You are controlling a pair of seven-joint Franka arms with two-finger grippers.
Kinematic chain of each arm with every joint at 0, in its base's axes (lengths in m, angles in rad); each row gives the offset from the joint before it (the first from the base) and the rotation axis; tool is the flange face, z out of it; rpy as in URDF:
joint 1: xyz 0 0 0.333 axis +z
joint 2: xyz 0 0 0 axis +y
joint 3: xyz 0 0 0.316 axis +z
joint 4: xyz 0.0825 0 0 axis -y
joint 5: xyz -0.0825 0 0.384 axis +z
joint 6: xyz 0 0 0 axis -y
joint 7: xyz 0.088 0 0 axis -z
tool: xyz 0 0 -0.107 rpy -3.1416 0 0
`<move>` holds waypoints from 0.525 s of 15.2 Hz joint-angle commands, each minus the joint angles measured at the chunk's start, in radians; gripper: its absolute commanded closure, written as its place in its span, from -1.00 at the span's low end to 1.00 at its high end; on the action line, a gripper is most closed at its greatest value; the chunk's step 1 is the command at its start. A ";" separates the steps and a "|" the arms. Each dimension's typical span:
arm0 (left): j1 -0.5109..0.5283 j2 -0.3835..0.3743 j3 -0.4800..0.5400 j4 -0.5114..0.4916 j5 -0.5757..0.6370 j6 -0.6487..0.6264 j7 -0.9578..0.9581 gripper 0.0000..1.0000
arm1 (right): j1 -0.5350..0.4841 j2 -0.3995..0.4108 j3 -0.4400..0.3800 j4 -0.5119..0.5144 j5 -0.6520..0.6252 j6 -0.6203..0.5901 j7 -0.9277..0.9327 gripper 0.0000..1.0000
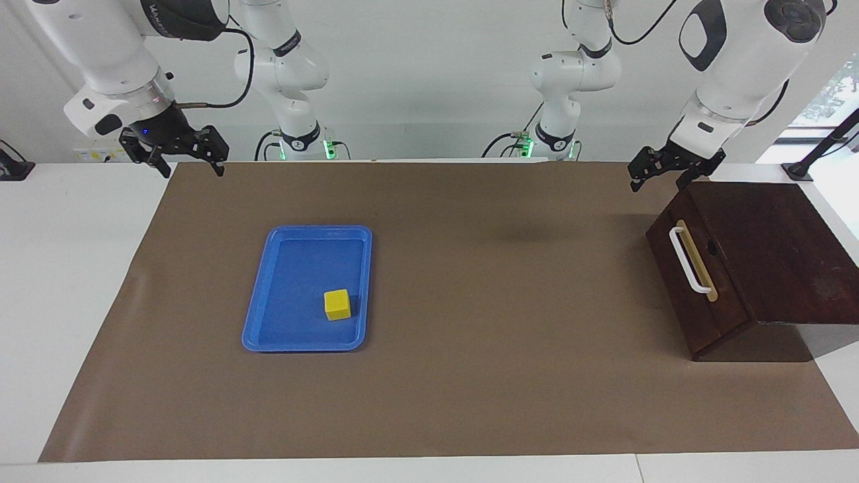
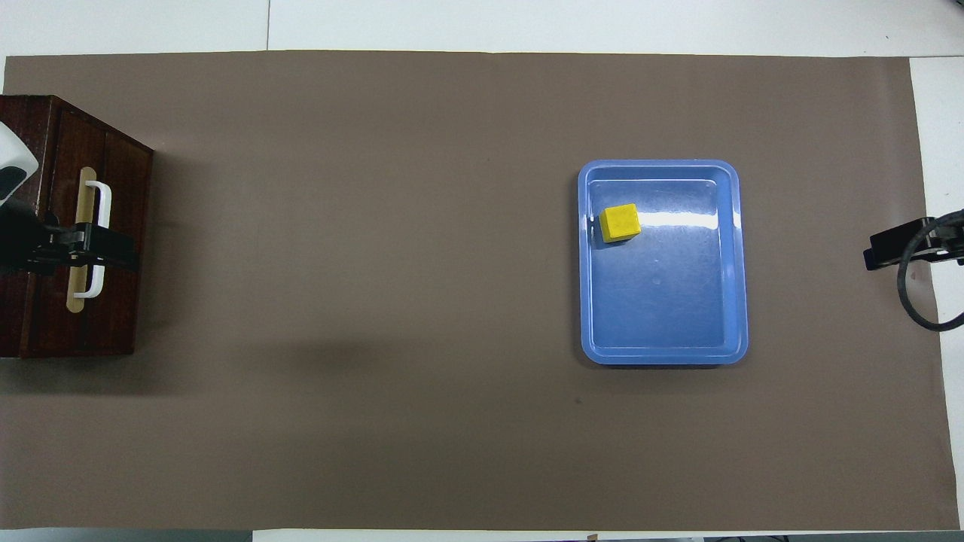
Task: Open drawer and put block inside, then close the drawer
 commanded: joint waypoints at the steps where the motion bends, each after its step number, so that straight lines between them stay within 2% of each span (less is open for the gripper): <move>1: 0.004 0.002 0.001 0.016 -0.015 -0.018 0.004 -1.00 | -0.021 -0.004 0.013 -0.002 0.016 0.013 0.012 -1.00; 5: 0.004 0.002 0.001 0.012 -0.015 -0.016 -0.002 -1.00 | -0.022 -0.005 0.013 -0.013 0.021 0.016 0.020 -1.00; 8: -0.008 -0.012 0.001 -0.008 -0.011 0.001 0.002 -1.00 | -0.023 0.001 0.013 -0.025 0.083 0.018 0.235 -1.00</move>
